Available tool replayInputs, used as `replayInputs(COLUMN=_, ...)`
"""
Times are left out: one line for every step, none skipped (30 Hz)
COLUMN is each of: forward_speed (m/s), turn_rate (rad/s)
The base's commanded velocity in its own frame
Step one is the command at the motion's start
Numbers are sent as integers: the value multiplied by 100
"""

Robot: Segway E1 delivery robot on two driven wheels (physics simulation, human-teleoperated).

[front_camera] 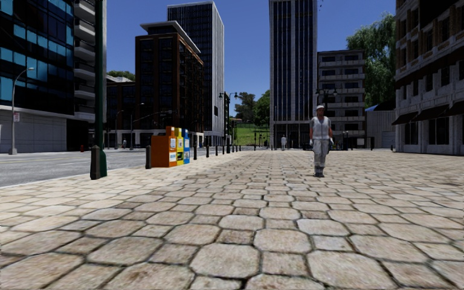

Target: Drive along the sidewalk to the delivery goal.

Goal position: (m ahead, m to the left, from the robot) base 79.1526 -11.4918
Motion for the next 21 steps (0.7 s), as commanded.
replayInputs(forward_speed=200, turn_rate=0)
replayInputs(forward_speed=200, turn_rate=0)
replayInputs(forward_speed=200, turn_rate=0)
replayInputs(forward_speed=200, turn_rate=0)
replayInputs(forward_speed=200, turn_rate=0)
replayInputs(forward_speed=200, turn_rate=0)
replayInputs(forward_speed=200, turn_rate=0)
replayInputs(forward_speed=200, turn_rate=0)
replayInputs(forward_speed=200, turn_rate=0)
replayInputs(forward_speed=200, turn_rate=0)
replayInputs(forward_speed=200, turn_rate=0)
replayInputs(forward_speed=200, turn_rate=0)
replayInputs(forward_speed=200, turn_rate=0)
replayInputs(forward_speed=200, turn_rate=0)
replayInputs(forward_speed=200, turn_rate=0)
replayInputs(forward_speed=200, turn_rate=0)
replayInputs(forward_speed=200, turn_rate=0)
replayInputs(forward_speed=200, turn_rate=0)
replayInputs(forward_speed=200, turn_rate=0)
replayInputs(forward_speed=200, turn_rate=0)
replayInputs(forward_speed=200, turn_rate=0)
